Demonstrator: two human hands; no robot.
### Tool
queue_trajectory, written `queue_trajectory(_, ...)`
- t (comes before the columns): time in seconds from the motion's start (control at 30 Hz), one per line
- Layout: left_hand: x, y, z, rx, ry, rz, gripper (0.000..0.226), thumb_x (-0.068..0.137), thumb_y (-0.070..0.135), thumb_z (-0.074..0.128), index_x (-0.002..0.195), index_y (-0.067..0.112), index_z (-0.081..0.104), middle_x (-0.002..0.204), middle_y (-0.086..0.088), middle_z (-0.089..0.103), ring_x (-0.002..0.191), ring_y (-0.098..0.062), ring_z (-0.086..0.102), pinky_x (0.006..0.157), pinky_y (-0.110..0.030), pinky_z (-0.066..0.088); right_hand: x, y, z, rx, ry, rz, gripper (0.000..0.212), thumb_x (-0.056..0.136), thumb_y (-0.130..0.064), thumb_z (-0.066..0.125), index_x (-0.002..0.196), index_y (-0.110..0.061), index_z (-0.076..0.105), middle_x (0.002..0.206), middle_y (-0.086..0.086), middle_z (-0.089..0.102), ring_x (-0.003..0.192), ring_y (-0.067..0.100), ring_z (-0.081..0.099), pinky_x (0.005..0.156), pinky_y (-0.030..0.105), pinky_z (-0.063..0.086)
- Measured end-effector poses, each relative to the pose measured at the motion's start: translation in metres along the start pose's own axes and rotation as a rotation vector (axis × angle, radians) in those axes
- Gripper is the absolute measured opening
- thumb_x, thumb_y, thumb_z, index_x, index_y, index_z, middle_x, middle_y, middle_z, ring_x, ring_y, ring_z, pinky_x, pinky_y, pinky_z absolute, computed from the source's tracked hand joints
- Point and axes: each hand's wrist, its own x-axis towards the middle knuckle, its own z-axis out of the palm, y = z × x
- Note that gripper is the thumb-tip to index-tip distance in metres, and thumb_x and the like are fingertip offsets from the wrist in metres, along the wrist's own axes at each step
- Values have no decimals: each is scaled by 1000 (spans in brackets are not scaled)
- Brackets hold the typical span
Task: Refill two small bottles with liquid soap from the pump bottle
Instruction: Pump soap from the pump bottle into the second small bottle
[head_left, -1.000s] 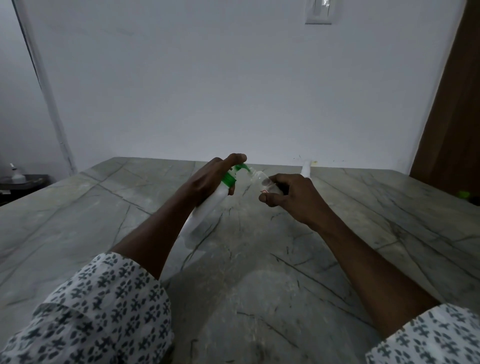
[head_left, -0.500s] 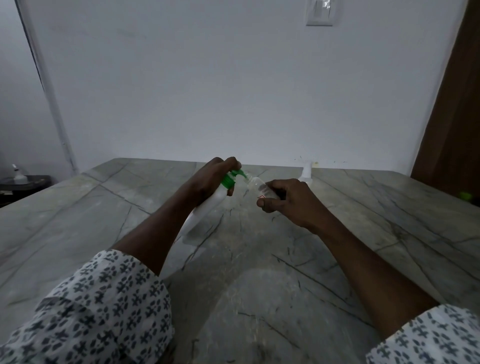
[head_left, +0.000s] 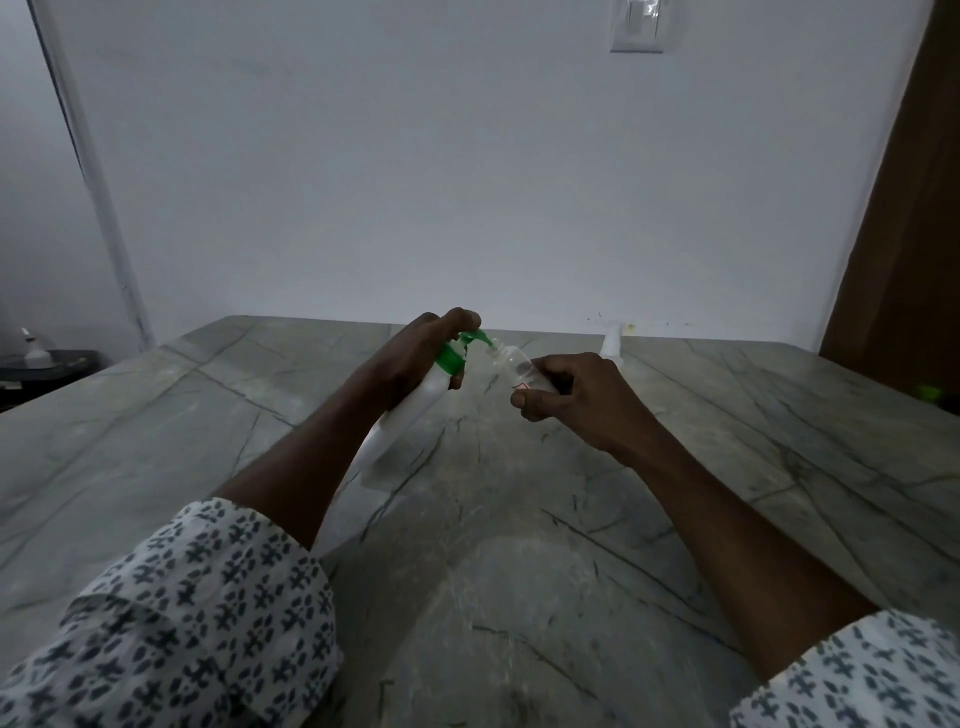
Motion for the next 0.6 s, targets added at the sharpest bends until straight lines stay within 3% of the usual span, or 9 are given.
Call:
queue_trajectory(0.2,0,0,2,21,-1,-3,43,99,35,43,73,6,62,64,-15,61,54,-20,55,67,-33,44,0,2,2,-13,4,35,44,77,-29,79,114,-8,68,94,7,76,79,16,73,82,43,59)
queue_trajectory(0.37,1,-1,2,79,19,17,58,85,57,43,67,6,65,64,-13,64,54,-17,58,71,-34,47,1,3,1,-53,20,46,41,75,-29,81,110,-11,70,98,5,74,86,19,70,82,42,58)
queue_trajectory(0.47,0,0,2,59,35,19,49,86,55,45,66,15,65,62,-10,64,52,-16,57,70,-33,46,0,2,2,-41,19,51,45,74,-28,82,114,-10,70,102,6,74,89,20,69,84,41,57)
queue_trajectory(0.6,2,-3,0,41,42,22,52,98,44,45,64,10,63,59,-10,63,51,-18,56,67,-32,46,1,7,2,-42,29,71,39,72,-29,83,105,-11,73,95,10,75,86,25,70,83,48,56)
